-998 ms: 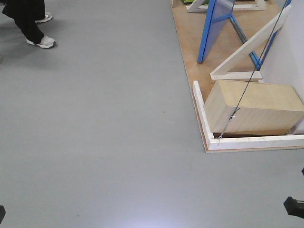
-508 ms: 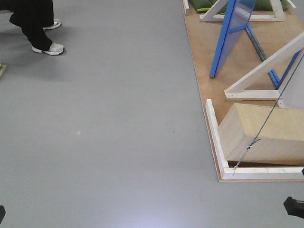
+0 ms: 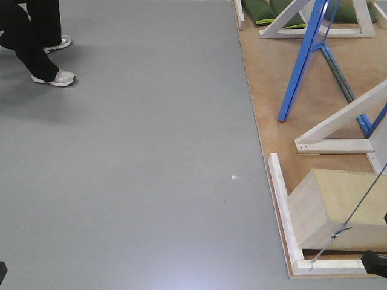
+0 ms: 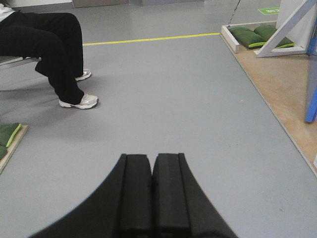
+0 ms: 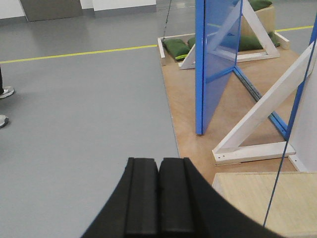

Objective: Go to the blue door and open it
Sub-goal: 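Drive forward alongside the platform until the blue door is beside the robot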

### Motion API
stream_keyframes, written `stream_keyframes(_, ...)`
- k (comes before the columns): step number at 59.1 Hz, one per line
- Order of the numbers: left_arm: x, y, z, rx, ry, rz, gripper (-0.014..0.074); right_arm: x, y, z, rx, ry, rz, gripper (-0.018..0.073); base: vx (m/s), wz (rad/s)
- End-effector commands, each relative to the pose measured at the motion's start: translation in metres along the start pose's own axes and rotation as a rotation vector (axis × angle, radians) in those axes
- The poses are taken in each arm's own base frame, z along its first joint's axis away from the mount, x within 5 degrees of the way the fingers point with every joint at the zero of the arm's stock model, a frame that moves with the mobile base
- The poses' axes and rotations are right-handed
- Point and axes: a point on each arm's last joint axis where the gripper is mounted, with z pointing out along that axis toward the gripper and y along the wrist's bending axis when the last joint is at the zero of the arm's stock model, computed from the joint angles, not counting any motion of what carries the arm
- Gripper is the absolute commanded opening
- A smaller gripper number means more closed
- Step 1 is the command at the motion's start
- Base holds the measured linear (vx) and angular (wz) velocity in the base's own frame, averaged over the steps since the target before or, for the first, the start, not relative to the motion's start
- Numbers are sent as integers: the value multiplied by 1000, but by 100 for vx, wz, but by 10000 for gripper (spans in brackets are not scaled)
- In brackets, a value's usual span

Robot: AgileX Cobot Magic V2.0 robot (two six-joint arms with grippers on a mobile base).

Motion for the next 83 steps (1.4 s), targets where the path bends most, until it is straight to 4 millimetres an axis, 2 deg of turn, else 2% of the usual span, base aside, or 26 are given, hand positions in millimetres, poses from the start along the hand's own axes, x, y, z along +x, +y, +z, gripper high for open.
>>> stream_keyframes(1, -8, 0, -1, -2, -94, -3, 70, -2, 0, 1, 1, -76, -7, -11, 38, -5)
stream_keyframes(83, -8, 0, -1, -5, -94, -4, 70, -2, 0, 1, 1, -74, -7, -11, 38, -1)
